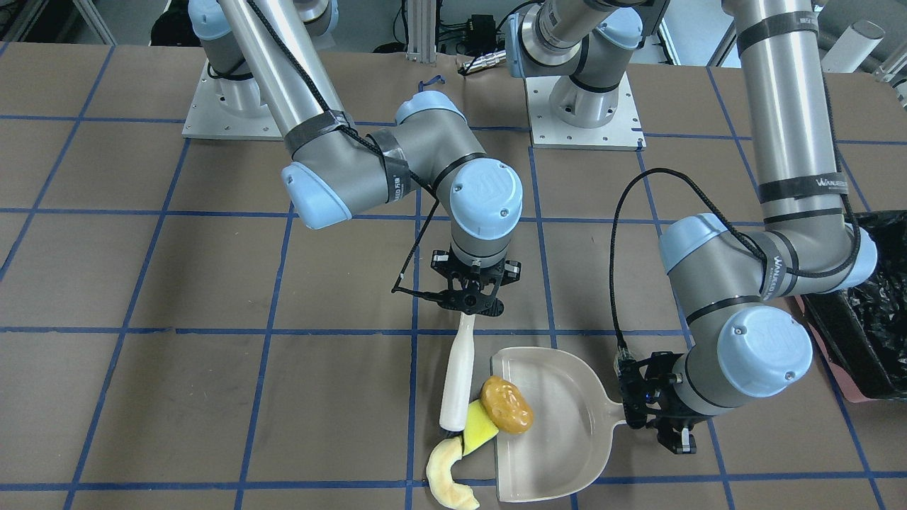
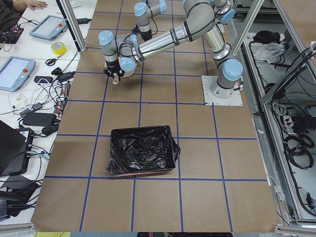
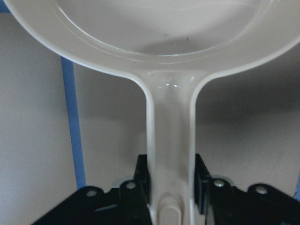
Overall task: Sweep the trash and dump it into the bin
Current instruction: 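Sweep the trash with the brush toward the dustpan held by the left gripper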
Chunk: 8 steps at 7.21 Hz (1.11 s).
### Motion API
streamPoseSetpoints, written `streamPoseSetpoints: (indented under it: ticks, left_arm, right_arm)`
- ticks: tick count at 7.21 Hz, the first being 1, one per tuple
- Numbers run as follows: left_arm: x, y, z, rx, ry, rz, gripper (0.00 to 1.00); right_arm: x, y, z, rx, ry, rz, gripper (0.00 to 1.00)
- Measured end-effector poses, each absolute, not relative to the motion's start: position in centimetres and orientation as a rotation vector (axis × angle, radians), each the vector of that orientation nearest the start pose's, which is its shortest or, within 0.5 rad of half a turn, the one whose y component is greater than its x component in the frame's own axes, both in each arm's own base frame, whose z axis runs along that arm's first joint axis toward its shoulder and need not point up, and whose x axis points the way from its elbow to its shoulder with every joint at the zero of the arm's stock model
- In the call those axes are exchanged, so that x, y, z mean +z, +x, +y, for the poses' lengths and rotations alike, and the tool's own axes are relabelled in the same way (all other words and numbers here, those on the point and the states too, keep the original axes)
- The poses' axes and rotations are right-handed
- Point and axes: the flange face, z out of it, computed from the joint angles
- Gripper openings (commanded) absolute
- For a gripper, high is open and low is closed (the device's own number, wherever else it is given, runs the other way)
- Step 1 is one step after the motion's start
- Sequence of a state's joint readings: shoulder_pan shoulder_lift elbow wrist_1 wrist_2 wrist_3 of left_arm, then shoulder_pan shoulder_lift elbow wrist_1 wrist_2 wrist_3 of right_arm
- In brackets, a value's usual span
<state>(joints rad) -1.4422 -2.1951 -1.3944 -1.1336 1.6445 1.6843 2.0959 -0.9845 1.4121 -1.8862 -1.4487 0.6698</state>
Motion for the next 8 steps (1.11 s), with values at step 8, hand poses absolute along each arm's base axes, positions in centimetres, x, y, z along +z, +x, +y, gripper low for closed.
streamPoseSetpoints:
  ticks: [8]
  left_arm:
    - [23.7, -3.5, -71.1, 0.1, 2.182, 2.206, 0.0]
  right_arm:
    - [28.0, 48.3, -49.5, 0.232, -0.016, 3.104, 0.0]
